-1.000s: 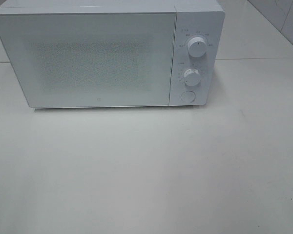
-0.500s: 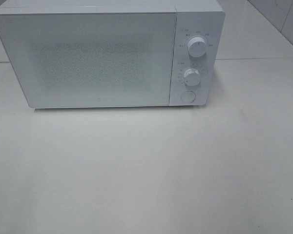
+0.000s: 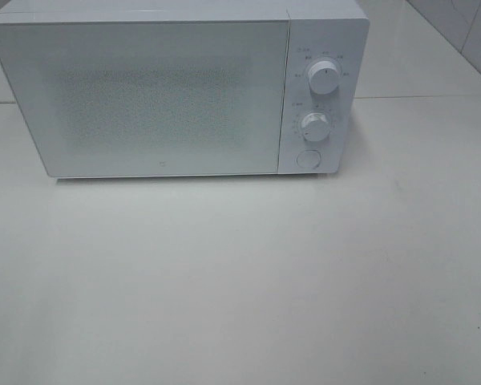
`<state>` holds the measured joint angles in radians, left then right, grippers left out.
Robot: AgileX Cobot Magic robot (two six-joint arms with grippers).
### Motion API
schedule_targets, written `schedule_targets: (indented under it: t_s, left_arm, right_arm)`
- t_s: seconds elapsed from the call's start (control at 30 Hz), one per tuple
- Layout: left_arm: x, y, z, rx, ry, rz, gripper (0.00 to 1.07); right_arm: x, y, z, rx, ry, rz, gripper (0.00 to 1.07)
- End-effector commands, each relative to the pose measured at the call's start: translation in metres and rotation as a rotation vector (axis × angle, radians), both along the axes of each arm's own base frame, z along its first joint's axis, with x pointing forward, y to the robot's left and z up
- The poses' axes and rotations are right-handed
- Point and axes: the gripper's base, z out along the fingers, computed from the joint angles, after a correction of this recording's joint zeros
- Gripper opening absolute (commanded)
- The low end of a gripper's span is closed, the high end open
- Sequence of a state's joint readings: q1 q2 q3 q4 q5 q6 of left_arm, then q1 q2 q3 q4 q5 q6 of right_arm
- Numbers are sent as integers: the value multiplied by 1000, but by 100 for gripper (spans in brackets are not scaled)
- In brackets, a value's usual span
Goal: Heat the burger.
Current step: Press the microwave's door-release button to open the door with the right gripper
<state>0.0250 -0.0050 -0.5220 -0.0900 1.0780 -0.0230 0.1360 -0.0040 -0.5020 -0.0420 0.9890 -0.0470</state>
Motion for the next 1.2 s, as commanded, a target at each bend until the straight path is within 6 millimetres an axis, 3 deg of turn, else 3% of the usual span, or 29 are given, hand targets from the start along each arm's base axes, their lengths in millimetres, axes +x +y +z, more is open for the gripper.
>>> schedule_targets:
  t_s: [0.03,0.67,0.77,1.2]
  left_arm:
    - [0,0,0,-4,-11,-1,98]
    - [0,0,0,-4,-11,-1,98]
    - [0,0,0,-4,-11,-1,98]
    - [0,0,0,-4,-11,-1,98]
  right_arm:
    - [-1,-1,0,11,-49,-17,70]
    - [-2,0,0,32,-47,-16,70]
    - [-3,1,10,60,-70,-12,70]
    - [49,8,36,68,-162,-1,70]
